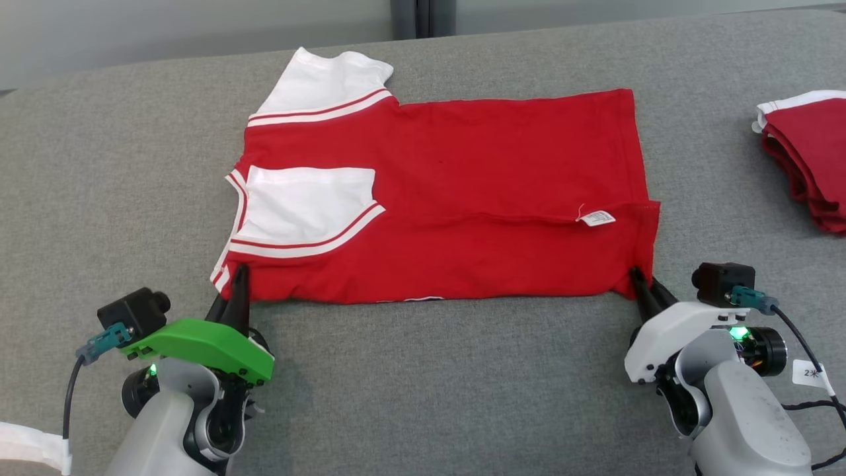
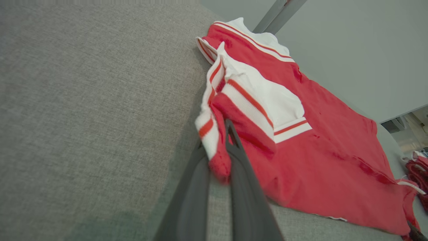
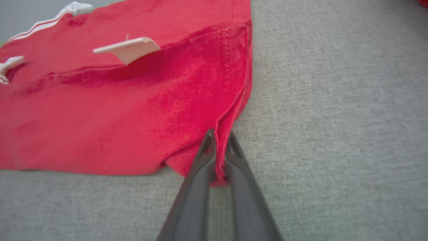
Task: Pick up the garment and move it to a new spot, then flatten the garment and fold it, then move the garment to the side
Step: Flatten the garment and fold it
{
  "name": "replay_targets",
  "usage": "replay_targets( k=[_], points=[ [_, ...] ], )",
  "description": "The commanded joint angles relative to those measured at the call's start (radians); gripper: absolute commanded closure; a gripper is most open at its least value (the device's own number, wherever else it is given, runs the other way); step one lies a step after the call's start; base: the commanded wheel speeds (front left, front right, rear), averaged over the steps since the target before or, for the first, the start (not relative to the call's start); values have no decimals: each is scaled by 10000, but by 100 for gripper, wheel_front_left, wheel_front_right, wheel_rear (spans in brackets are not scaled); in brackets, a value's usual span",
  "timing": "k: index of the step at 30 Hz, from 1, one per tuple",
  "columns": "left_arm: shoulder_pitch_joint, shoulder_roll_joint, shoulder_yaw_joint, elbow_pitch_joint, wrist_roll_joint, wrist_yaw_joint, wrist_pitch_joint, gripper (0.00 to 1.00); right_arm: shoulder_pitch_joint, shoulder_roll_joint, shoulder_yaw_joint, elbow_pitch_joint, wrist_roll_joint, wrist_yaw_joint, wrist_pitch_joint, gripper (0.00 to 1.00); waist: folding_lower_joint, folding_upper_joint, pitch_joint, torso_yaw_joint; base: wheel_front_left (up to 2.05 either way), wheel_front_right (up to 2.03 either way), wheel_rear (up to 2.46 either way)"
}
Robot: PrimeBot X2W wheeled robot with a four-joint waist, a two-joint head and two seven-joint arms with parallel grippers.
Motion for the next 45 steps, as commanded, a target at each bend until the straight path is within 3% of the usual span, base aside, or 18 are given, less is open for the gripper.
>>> replay_targets(
  k=[1, 9, 21, 26, 30, 31, 32, 33, 36, 40, 45],
  points=[
    [180, 84, 54, -116, -71, 14, -16, 100, -93, -36, -105, 35, 53, -4, -57, 100, 0, 0, -107, 6, 0, 0, 0],
    [820, 505, 139, -1574, -132, 188, 127, 100, 164, -37, -828, -943, -64, -4, 349, 100, 0, 0, -662, 151, 0, 0, 0],
    [4286, 1411, -13, -5235, -369, 1437, 987, 100, 3630, -45, -1526, -5152, 809, -6, 2675, 100, 0, 0, -1161, 291, 0, 0, 0],
    [5262, 1559, -20, -5624, -445, 1792, 1075, 100, 4733, -35, -1745, -5934, 1016, -7, 3048, 100, 0, 0, -1224, 289, 0, 0, 0],
    [5355, 1401, -68, -5005, -501, 1851, 1007, 100, 5094, -37, -1701, -5707, 1037, -9, 2904, 100, 0, 0, -1264, 243, 0, 0, 0],
    [5295, 1429, -136, -4776, -370, 1840, 963, 91, 5120, -33, -1641, -5610, 1001, -9, 2842, 57, 0, 0, -1273, 215, 0, 0, 0],
    [5239, 1390, -186, -4620, -346, 1798, 904, 66, 5134, -36, -1611, -5536, 974, -11, 2771, 23, 0, 0, -1272, 190, 0, 0, 0],
    [5165, 1333, -214, -4460, -288, 1741, 862, 0, 5150, -43, -1588, -5455, 941, -11, 2696, 0, 0, 0, -1266, 167, 0, 0, 0],
    [4941, 1290, -245, -4299, -189, 1661, 728, 0, 5145, -31, -1603, -5342, 914, -9, 2506, 0, 0, 0, -1232, 108, 0, 0, 0],
    [4434, 1733, -299, -4382, 443, 1663, 602, 0, 4974, -28, -1664, -5427, 799, -9, 2308, 0, 0, 0, -1138, 46, 0, 0, 0],
    [2786, 2682, -455, -4613, 1600, 1476, 971, 0, 4333, -26, -1579, -5859, 339, -9, 2213, 0, 0, 0, -898, -37, 0, 0, 0]
  ],
)
